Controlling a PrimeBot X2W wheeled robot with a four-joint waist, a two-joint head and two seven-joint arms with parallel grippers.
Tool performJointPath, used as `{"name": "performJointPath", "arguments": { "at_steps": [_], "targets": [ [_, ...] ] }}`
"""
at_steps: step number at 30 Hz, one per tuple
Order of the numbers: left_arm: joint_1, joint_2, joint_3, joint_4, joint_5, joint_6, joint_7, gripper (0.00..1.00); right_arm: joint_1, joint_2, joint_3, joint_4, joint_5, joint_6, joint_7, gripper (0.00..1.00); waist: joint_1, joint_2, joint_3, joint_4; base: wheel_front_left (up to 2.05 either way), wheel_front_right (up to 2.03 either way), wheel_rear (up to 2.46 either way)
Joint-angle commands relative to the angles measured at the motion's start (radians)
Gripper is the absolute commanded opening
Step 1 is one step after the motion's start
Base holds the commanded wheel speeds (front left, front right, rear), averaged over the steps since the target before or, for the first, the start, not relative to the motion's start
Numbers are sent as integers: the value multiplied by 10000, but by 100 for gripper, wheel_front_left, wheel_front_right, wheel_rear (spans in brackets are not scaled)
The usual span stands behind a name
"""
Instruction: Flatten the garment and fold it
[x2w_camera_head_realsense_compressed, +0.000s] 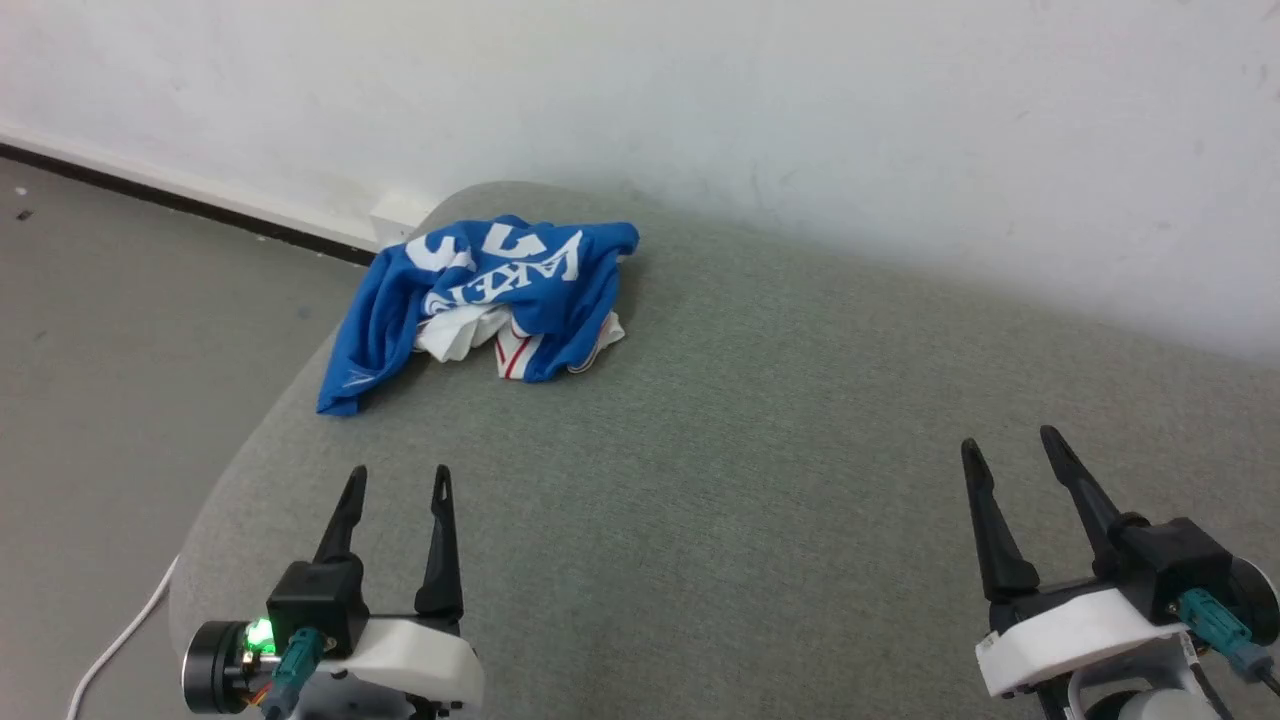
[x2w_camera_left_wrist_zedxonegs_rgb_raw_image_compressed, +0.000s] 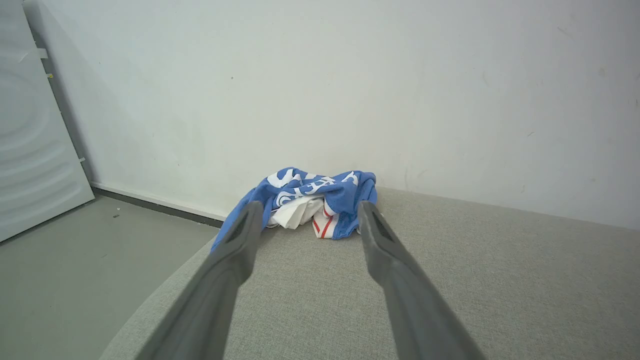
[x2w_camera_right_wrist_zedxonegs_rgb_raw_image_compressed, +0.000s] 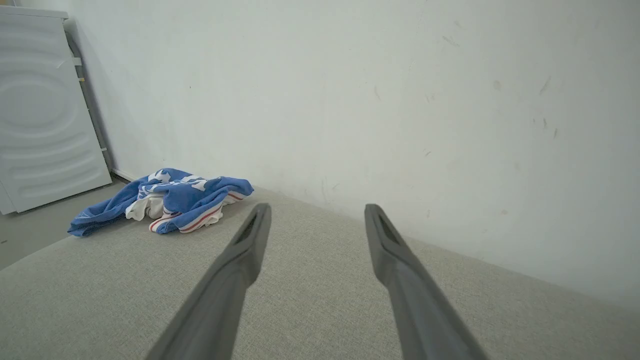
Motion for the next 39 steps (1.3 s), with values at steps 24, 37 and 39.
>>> {"name": "performJointPath", "arguments": {
  "at_steps": [24,37,39],
  "targets": [
    [293,-38,-256,-64,-153,330,-601,100,185,34,74,49,397,-17,-582,100,0,0,-137,1465,0,0,0],
    [347,-43,-367,-30,-305,429,-872,100,259,39,90,94,489,-19,-854,100,0,0,-154,2073,0,0,0],
    [354,-44,-395,-33,-323,450,-914,100,272,40,88,90,492,-19,-895,100,0,0,-141,2160,0,0,0]
  ]
}}
